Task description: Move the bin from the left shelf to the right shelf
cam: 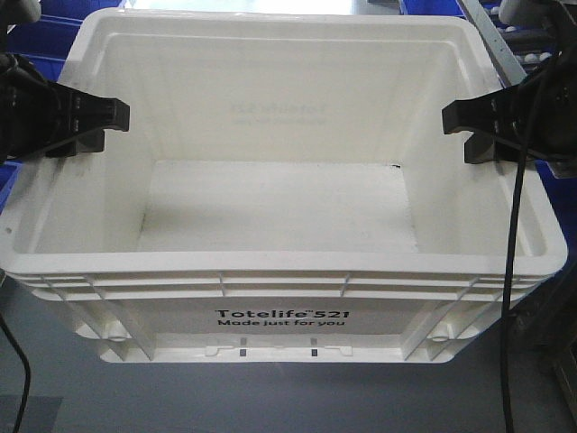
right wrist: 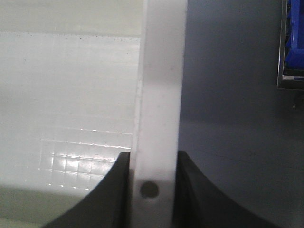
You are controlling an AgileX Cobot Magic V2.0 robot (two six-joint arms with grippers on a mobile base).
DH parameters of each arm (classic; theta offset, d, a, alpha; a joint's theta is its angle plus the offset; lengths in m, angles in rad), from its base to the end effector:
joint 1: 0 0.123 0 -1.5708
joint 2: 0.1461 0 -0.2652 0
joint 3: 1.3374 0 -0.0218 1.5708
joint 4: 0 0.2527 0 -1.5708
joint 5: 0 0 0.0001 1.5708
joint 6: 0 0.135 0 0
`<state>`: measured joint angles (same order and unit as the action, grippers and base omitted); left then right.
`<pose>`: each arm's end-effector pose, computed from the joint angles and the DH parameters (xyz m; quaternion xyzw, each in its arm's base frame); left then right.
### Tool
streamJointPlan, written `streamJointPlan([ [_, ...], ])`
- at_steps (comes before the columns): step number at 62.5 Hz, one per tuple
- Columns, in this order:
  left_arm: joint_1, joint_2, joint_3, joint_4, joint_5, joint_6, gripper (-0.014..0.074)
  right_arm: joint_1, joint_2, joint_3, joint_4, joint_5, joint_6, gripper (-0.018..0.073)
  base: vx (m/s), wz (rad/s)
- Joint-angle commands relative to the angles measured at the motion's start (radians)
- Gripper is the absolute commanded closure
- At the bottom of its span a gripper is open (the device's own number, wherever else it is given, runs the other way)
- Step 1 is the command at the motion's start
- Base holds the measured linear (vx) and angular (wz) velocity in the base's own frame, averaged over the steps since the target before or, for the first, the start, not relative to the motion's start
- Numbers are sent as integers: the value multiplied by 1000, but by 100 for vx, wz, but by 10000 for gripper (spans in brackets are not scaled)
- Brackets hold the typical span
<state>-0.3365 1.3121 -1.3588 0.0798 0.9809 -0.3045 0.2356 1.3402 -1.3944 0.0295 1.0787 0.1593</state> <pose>0.2927 -0.0929 0.3410 0.0240 0.9342 -0.0746 0.3480 0.2953 0.0745 0.3357 -0.0337 0.9495 0.0753 0.3026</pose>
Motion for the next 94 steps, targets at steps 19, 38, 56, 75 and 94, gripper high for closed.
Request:
streamJointPlan([
  [19,13,-54,-39,98,-69,43,540,-18,-39,-39,-125,-92,-11,568,34,-7],
  [38,13,-54,-39,98,-69,43,540,-18,-39,-39,-125,-92,-11,568,35,-7],
  [56,13,-54,-39,98,-69,43,540,-18,-39,-39,-125,-91,-11,568,37,-5],
  [75,13,-54,-39,98,-68,43,540,-18,-39,-39,-125,-90,-11,568,39,3],
  [94,13,-54,-39,97,-69,43,540,-18,-39,-39,-125,-88,-11,568,40,4],
])
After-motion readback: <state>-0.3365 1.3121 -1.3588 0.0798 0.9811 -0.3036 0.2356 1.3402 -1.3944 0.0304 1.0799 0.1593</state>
